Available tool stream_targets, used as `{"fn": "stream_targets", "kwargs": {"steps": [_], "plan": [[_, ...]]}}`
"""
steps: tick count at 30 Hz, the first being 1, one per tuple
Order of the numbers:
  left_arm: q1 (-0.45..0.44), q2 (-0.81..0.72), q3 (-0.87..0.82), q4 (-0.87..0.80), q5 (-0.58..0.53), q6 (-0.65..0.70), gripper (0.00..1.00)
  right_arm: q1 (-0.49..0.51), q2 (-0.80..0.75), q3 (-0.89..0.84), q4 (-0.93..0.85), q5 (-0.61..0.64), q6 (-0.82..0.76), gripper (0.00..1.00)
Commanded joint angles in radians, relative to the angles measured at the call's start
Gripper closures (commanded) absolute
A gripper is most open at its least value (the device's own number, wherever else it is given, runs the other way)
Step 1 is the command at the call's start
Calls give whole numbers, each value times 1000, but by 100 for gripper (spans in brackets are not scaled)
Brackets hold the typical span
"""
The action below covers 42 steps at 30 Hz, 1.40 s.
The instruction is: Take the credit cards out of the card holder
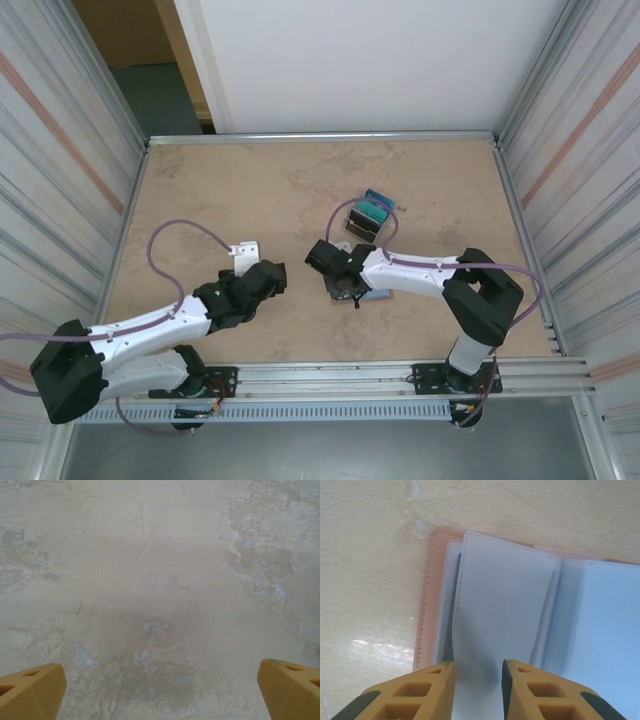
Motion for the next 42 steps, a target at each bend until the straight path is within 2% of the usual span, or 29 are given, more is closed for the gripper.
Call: {"fn": "stream_targets", "kwargs": {"steps": [1,9,17,24,28,34,39,42], "plan": [[-6,6,29,0,-19,13,1,-20,-51,-26,-41,46,40,69],[-8,7,35,-2,-21,17,1,-69,-100,-70,-39,58,42,69],[-12,9,39,-6,-27,18,1,-168,-132,-145,29,-6,13,76],[-13,12,43,-9,-29,23,1,-216,-162,-164,38,-13,-9,92],[-13,17,48,-8,-30,28,1,-219,-184,-164,32,-12,-19,100],[-17,28,53,-7,-33,29,1,-208,-218,-162,28,-50,-29,100],[-21,31,56,7,-30,43,1,-165,-262,-153,54,-151,-16,100],[-36,40,62,45,-3,105,1,-139,-293,-151,88,-219,7,100]]}}
